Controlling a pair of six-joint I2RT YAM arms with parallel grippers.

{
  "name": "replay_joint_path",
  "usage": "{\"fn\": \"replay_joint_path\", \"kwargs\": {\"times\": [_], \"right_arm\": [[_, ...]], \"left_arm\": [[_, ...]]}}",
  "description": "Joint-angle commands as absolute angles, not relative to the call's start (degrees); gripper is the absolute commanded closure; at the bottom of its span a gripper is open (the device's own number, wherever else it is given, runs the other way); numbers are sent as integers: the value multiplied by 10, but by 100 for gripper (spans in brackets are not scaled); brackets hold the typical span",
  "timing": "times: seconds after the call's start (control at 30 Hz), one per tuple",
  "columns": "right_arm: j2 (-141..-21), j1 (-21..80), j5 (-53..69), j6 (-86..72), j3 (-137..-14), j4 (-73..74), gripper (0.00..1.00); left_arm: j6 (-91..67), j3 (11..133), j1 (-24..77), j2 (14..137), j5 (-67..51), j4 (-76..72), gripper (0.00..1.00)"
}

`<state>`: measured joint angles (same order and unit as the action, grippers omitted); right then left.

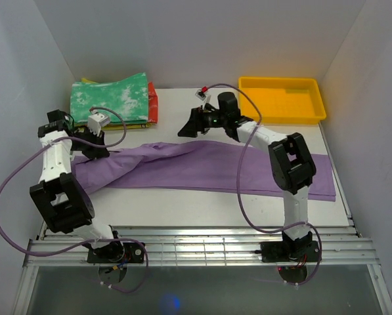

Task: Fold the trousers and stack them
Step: Fold the trousers

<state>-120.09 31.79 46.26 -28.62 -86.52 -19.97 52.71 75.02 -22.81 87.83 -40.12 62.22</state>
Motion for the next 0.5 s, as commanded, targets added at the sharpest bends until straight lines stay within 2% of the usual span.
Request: {"fn": "replay_joint_path", "kwargs": {"times": [0.0, 0.07, 0.1, 0.13, 0.17, 0.2, 0.33, 0.37, 0.4, 0.43, 0.47], "right_arm": [[-1094, 283, 467, 5, -868, 79, 13], [-1067, 281, 425, 153, -827, 162, 29], [-1043, 281, 413, 186, -804, 208, 45], [-1035, 283, 396, 213, -784, 227, 51], [-1032, 282, 361, 253, -756, 244, 61], [-1037, 282, 344, 271, -749, 264, 66], [-1087, 282, 248, 312, -742, 353, 72], [-1093, 280, 217, 313, -737, 352, 72], [-1101, 279, 208, 317, -730, 352, 73], [-1105, 279, 194, 324, -726, 352, 73], [-1107, 277, 176, 324, -724, 349, 73]], "left_arm": [[499, 816, -232, 918, -422, 623, 100], [497, 868, -232, 948, -416, 623, 100], [497, 887, -232, 983, -413, 619, 100], [492, 926, -232, 1002, -406, 614, 100], [483, 946, -232, 1022, -400, 603, 100], [473, 966, -232, 1044, -392, 575, 99], [405, 1089, -231, 1167, -324, 509, 74], [377, 1151, -231, 1216, -304, 502, 65], [367, 1185, -231, 1236, -271, 498, 61], [360, 1216, -231, 1253, -259, 497, 52], [356, 1257, -231, 1267, -251, 497, 33]]}}
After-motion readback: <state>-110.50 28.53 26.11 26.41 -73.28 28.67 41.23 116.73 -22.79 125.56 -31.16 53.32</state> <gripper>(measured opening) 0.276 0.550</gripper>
